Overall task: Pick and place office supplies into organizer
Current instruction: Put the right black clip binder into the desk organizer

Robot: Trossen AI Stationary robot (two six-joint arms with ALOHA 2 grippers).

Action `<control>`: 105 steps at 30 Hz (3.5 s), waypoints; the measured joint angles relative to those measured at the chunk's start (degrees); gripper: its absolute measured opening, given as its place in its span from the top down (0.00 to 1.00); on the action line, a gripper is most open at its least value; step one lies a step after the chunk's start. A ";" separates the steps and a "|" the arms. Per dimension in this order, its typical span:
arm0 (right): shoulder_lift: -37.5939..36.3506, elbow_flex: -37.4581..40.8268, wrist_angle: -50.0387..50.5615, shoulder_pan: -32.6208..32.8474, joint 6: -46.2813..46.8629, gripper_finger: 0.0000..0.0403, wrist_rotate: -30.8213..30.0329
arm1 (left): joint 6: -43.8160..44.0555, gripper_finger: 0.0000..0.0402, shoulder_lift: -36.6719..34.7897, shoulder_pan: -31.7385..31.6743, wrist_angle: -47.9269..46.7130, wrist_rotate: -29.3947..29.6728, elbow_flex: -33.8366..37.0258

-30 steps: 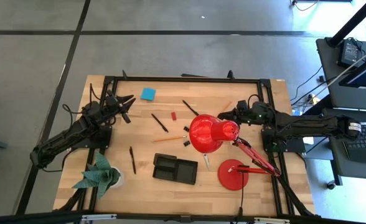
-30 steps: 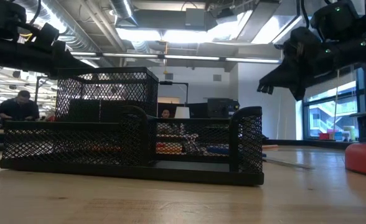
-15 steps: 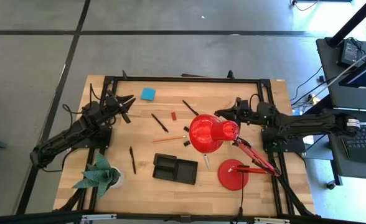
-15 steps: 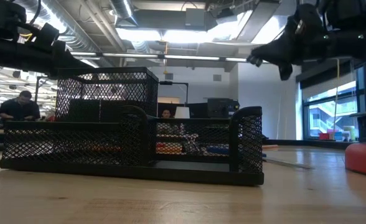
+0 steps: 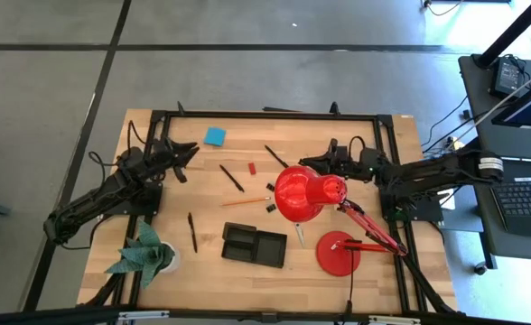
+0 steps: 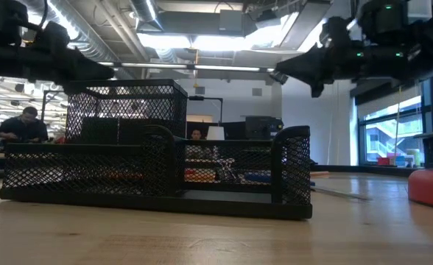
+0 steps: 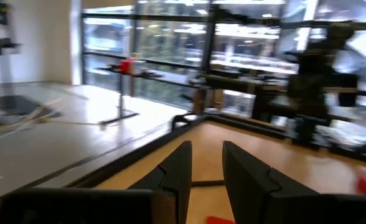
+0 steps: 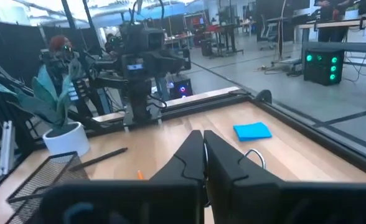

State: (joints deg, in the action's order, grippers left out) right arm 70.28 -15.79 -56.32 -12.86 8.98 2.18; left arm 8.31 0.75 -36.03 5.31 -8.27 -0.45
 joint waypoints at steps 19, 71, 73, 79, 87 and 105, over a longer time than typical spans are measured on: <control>24.03 -21.10 0.46 0.00 -8.22 0.99 9.54 | 7.48 0.59 14.32 12.38 13.06 1.07 0.00; 32.24 -33.33 5.58 5.25 -14.17 0.98 11.49 | 1.47 0.60 79.68 28.39 37.00 8.78 -25.51; 32.24 -33.33 6.02 5.25 -14.32 0.98 10.46 | 1.64 0.60 79.68 28.39 37.15 8.78 -25.51; 32.24 -33.33 7.98 5.25 -15.72 0.98 7.20 | 3.13 0.62 79.66 28.55 37.81 8.78 -25.51; 32.24 -33.31 7.81 5.25 -15.72 0.98 7.20 | 3.04 0.62 79.65 28.39 38.35 8.98 -25.51; 32.21 -33.31 7.61 5.25 -15.77 0.98 7.34 | 1.07 0.90 79.65 28.39 38.05 9.02 -25.49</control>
State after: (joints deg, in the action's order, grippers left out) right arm 102.49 -49.10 -48.71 -7.62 -6.80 9.52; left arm 9.38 80.40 -7.64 43.35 0.75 -25.93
